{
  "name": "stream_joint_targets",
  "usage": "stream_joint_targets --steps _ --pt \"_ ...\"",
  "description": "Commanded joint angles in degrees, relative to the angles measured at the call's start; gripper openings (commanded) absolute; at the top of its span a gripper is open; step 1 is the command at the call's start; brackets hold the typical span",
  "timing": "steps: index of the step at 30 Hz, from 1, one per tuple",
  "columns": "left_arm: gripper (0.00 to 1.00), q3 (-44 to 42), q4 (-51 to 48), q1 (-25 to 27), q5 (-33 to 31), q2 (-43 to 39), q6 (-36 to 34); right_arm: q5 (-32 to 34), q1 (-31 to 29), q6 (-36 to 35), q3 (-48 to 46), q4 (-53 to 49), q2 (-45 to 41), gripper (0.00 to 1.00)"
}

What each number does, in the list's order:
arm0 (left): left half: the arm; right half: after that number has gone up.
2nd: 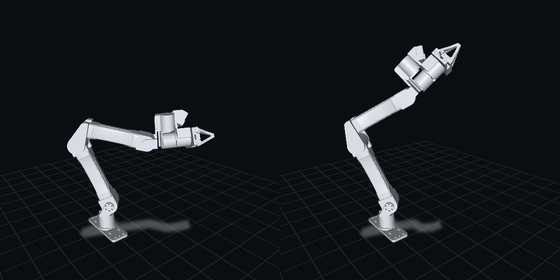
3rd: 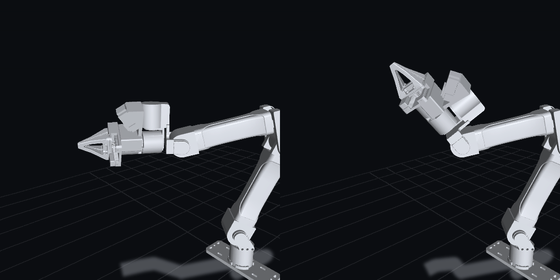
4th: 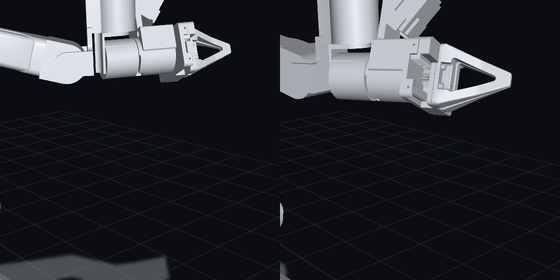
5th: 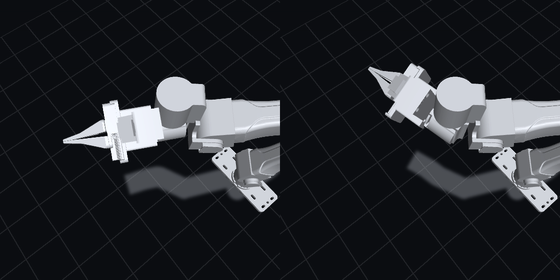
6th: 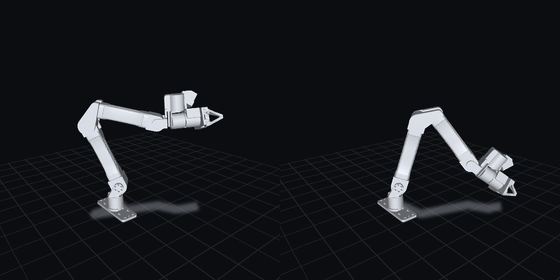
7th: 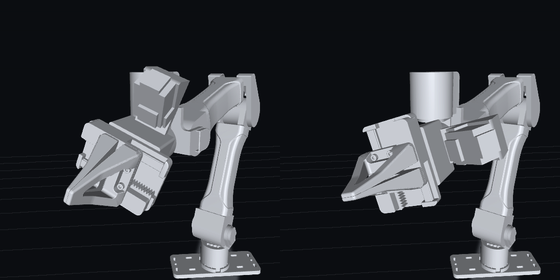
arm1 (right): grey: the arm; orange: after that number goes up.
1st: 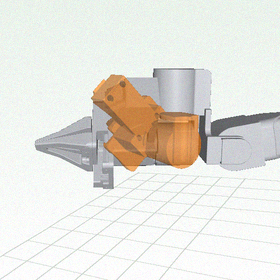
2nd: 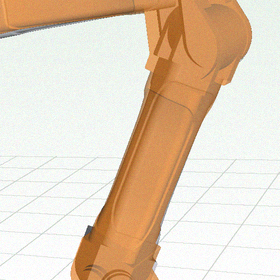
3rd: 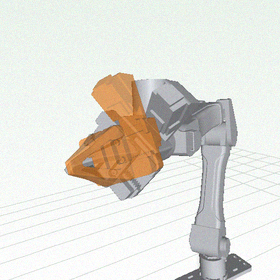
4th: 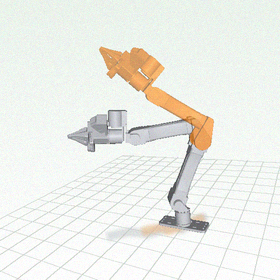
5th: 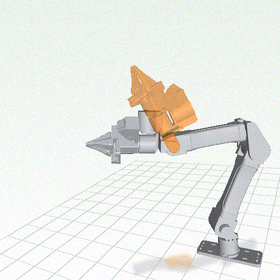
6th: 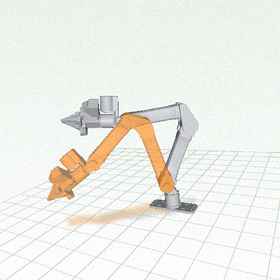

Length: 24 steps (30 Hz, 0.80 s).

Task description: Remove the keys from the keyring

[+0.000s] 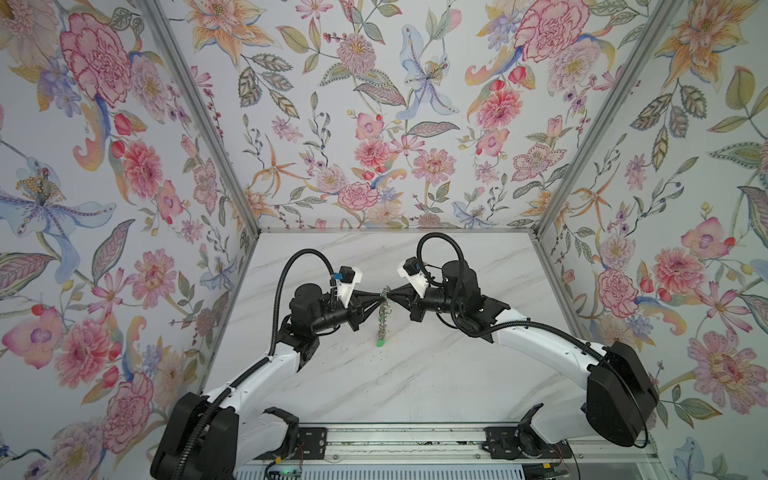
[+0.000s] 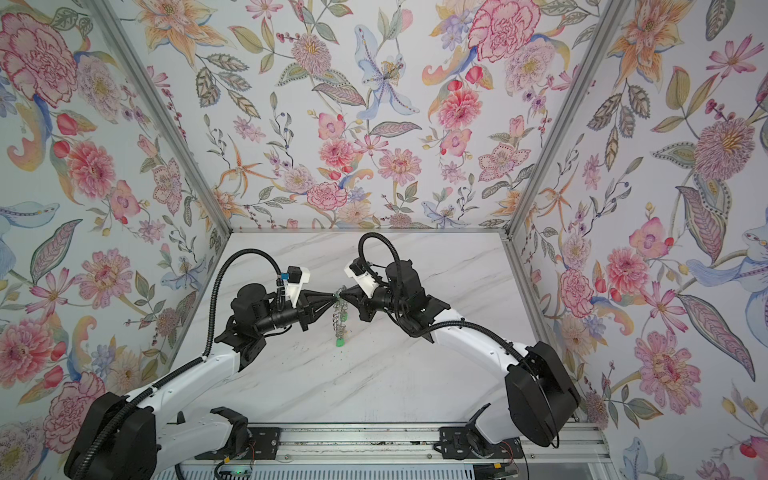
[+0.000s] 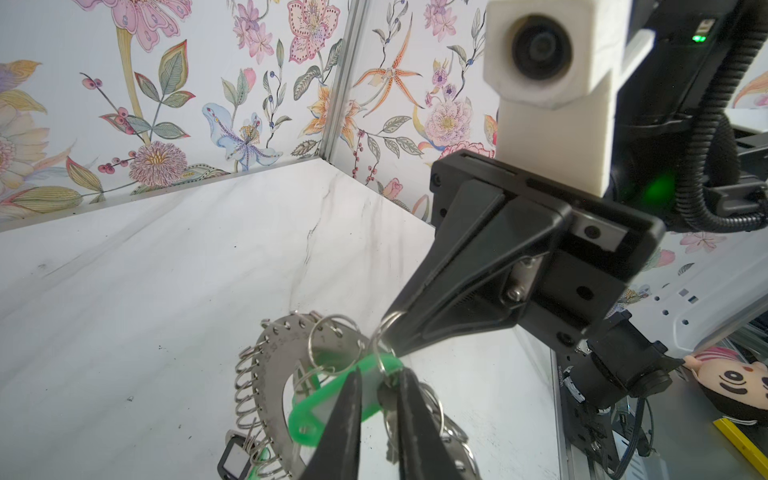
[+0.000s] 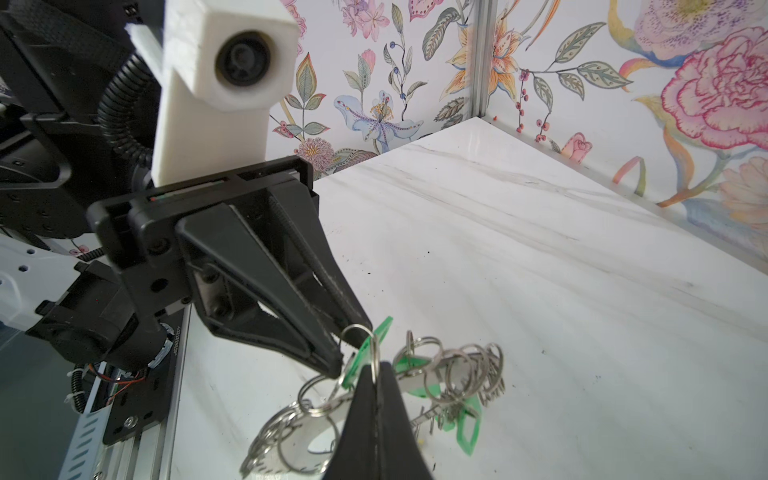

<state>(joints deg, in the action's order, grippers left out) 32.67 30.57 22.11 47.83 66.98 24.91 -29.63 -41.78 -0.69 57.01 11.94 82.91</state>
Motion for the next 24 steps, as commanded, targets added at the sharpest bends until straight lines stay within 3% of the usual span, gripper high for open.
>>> stream_joint_targets --steps 1,8,20,24 --pt "0.18 1.6 2.2 -0.4 0.9 0.6 1.5 0.0 -0.5 -1.5 2.2 0.9 -0.9 0.0" --pt "0.19 1.9 2.2 -0.4 -0.9 0.6 1.6 0.8 -1.1 -2.2 2.4 0.1 -0.5 0.0" --pt "0.0 1.5 2.2 -0.4 -2.1 0.6 0.8 1.8 -1.5 -2.8 2.1 -0.5 -0.2 0.0" --pt "0.0 1.4 1.3 -0.4 -3.3 -0.3 -0.3 2.1 -1.5 -2.9 2.0 -0.6 -0.1 0.0"
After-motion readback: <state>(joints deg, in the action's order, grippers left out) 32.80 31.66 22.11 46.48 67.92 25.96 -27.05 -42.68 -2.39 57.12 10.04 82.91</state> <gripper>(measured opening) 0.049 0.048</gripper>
